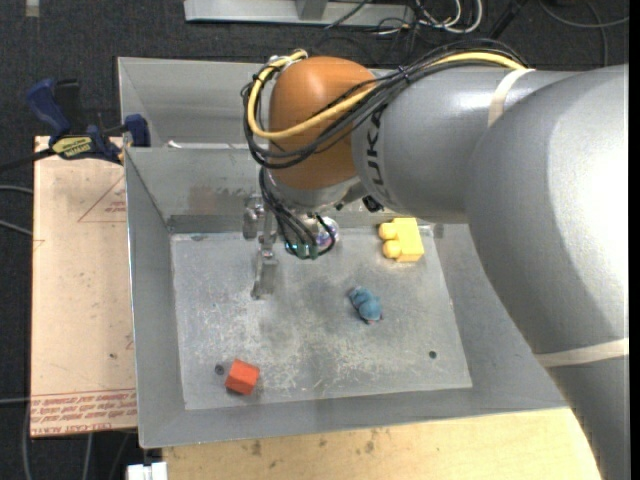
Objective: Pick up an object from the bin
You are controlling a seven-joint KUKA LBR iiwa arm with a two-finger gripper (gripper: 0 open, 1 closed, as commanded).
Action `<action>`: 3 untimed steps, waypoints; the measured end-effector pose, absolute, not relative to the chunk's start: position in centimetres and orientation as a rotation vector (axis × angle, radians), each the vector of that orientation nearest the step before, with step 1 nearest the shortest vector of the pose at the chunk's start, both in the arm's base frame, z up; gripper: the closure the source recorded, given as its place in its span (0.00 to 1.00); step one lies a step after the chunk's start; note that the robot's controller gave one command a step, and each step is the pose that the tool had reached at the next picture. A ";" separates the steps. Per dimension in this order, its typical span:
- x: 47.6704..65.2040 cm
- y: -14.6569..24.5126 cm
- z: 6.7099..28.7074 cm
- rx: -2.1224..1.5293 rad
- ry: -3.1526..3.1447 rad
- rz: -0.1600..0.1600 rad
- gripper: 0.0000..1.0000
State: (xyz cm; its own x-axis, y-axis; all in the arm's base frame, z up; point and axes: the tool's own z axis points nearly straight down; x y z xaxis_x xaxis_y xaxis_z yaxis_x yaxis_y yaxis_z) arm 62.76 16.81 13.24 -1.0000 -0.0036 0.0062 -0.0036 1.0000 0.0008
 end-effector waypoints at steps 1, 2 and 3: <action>49.9 24.1 7.2 0.666 -3.073 -0.004 0.00; 48.8 16.3 10.0 1.167 -2.917 0.002 0.00; 48.0 12.8 10.0 1.649 -2.672 -0.001 0.00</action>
Offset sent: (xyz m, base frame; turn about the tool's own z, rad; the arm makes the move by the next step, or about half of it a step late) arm -0.1287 0.0694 -0.0624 -0.4207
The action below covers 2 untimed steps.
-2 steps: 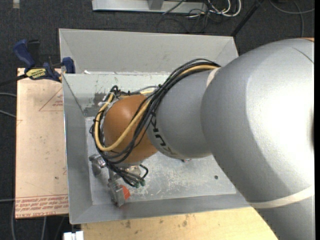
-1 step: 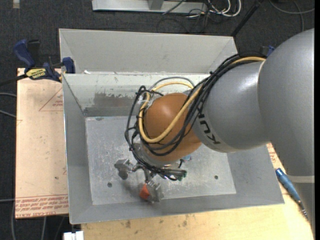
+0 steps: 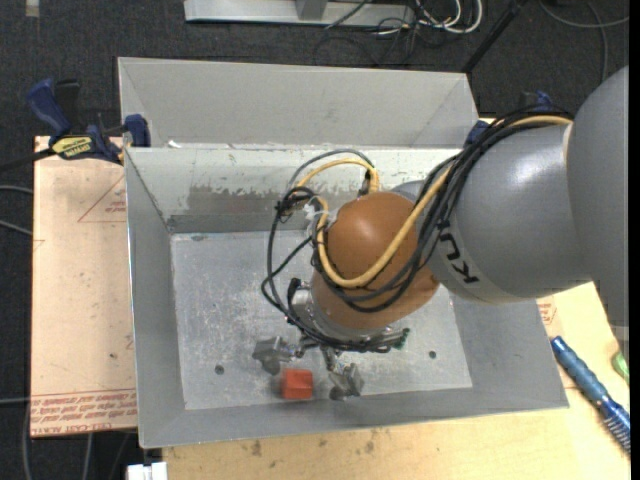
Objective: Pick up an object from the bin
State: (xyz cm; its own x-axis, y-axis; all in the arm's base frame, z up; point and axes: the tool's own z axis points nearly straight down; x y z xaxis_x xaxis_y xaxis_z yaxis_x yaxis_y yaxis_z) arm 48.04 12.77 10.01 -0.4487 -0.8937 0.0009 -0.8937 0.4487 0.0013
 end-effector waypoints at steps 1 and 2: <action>49.3 14.3 6.9 1.759 -2.603 -0.003 0.00; 48.1 13.1 7.0 1.762 -2.607 -0.002 0.00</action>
Offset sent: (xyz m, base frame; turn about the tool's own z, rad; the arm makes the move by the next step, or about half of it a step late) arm 0.0129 0.0149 -0.0301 -0.0858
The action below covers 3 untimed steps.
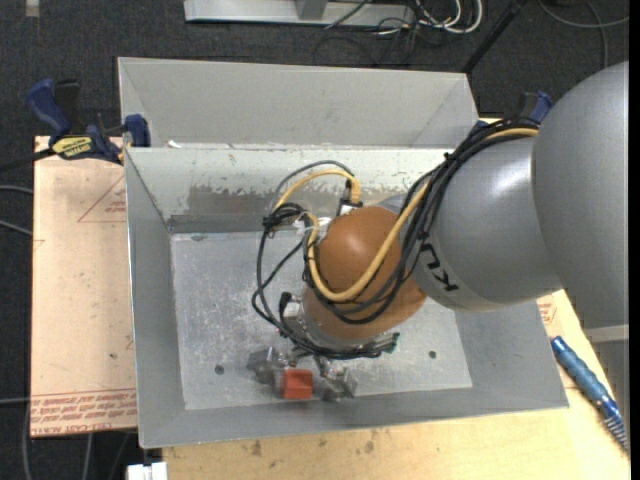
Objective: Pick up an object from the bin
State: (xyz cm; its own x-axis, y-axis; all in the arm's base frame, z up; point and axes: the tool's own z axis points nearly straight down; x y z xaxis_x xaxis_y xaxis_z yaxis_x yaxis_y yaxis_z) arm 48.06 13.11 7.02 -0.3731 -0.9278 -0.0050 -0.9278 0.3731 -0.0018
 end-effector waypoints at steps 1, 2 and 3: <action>48.1 13.1 7.1 -1.756 2.601 0.003 1.00; 48.2 13.2 12.2 -1.750 2.602 0.000 1.00; 48.2 13.3 12.3 -1.748 2.608 0.003 1.00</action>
Offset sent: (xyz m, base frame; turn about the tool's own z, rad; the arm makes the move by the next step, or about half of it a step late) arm 0.0000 0.0000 0.0000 0.0000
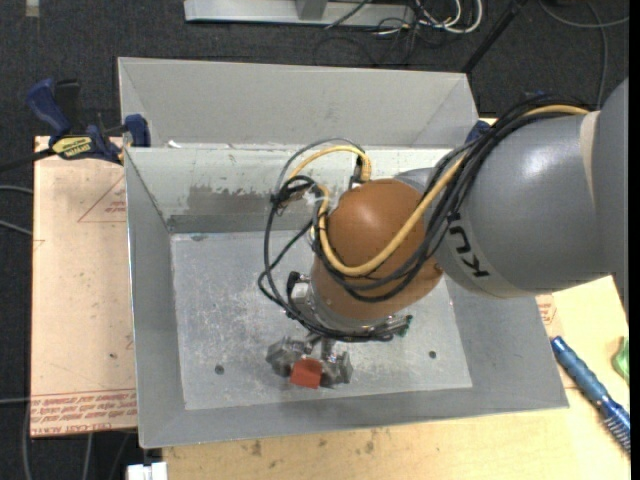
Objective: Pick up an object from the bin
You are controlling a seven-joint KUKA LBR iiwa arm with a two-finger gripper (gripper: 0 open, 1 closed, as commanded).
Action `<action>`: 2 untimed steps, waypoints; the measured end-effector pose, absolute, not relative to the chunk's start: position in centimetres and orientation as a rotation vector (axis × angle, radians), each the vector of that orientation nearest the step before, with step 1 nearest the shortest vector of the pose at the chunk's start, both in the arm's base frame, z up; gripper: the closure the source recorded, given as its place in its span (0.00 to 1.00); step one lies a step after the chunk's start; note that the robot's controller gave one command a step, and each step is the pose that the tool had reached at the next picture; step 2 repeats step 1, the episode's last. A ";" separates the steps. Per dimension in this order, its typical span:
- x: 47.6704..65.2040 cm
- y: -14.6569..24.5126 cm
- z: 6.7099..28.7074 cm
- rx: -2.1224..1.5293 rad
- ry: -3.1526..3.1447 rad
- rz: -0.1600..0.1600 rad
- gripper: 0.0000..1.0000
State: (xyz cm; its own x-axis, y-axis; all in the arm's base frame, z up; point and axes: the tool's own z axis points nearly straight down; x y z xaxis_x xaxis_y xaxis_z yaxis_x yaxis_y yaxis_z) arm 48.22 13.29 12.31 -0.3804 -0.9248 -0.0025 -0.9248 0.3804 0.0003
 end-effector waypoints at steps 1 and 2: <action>48.3 13.4 17.1 -1.740 2.608 -0.001 1.00; 48.3 13.4 17.1 -1.740 2.608 -0.001 1.00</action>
Offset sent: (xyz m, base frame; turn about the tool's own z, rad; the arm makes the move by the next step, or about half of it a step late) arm 0.0000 -0.0002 0.0454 0.0000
